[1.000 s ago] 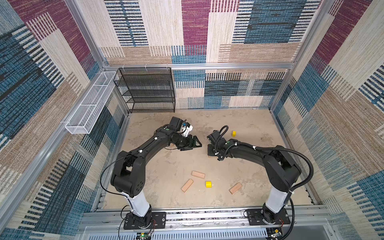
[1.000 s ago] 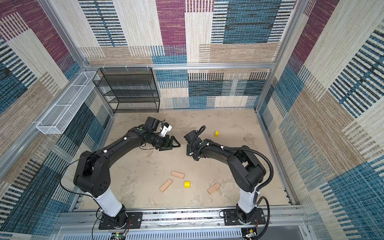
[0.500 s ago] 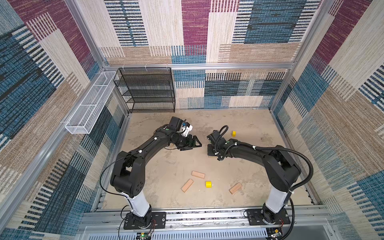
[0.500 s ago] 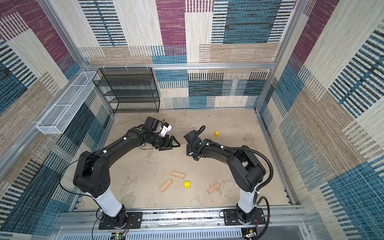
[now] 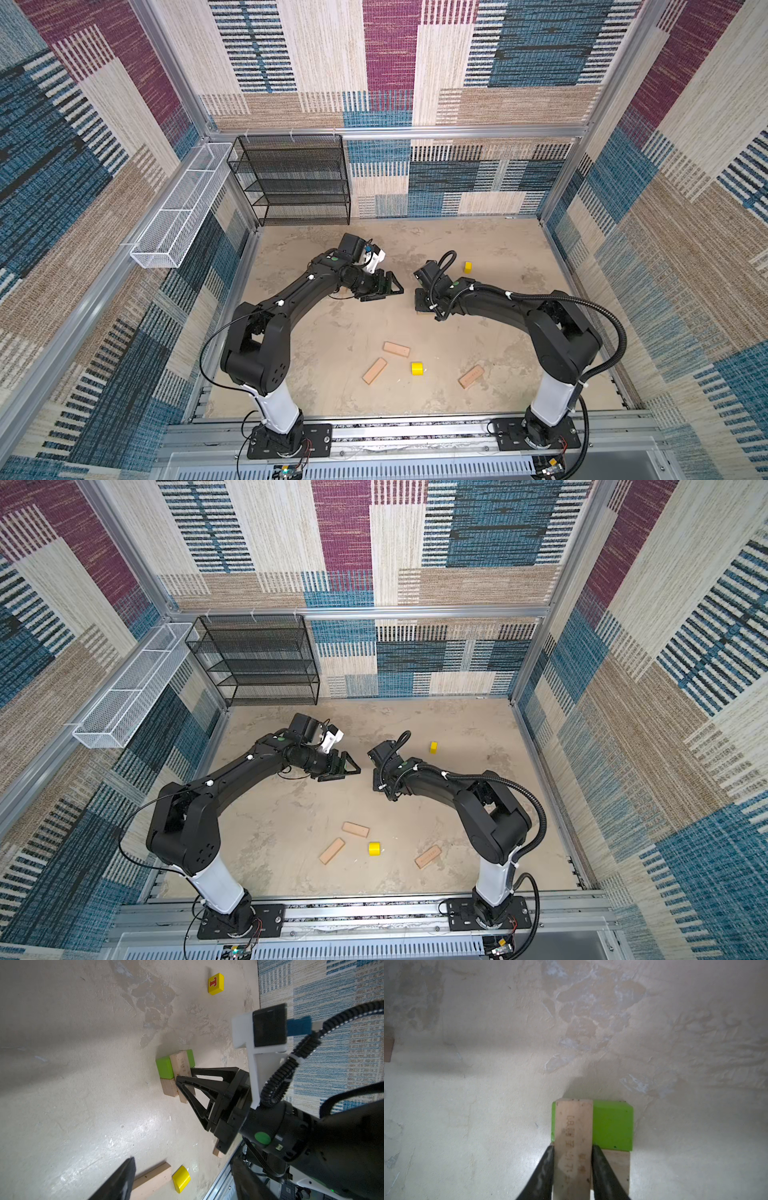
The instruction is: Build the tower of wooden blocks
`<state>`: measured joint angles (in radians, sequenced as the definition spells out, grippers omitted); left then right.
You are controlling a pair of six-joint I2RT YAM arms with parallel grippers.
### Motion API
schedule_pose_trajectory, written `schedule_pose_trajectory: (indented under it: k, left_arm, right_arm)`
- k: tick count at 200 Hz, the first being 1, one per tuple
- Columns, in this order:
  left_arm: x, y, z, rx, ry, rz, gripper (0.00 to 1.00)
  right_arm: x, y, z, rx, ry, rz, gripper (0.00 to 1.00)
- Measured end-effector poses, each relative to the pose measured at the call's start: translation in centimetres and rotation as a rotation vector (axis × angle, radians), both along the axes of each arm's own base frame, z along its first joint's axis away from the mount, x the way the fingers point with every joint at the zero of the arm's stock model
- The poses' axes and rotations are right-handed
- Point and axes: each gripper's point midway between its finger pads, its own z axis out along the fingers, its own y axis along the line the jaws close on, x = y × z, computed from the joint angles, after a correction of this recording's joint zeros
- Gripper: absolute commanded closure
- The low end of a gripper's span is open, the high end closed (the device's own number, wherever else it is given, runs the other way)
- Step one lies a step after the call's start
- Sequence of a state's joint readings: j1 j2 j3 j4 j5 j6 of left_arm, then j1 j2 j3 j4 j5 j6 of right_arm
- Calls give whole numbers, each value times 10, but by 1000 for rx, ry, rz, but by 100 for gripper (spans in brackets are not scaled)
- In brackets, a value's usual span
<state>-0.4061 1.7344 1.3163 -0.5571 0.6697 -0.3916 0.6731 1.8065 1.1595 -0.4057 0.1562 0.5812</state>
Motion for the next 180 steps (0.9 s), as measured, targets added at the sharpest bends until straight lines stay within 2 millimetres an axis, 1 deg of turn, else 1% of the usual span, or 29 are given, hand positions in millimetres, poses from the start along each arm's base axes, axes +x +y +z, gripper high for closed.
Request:
schedule_pose_trajectory:
  k: [53,180]
  left_arm:
    - [-1,-1,1,-10,5,-6,22]
    - [-2,-1,0,-10,8,-5,22]
  right_arm:
    - [0,0,0,-4,0,6,61]
    - [-1,3,1,10,8,15,62]
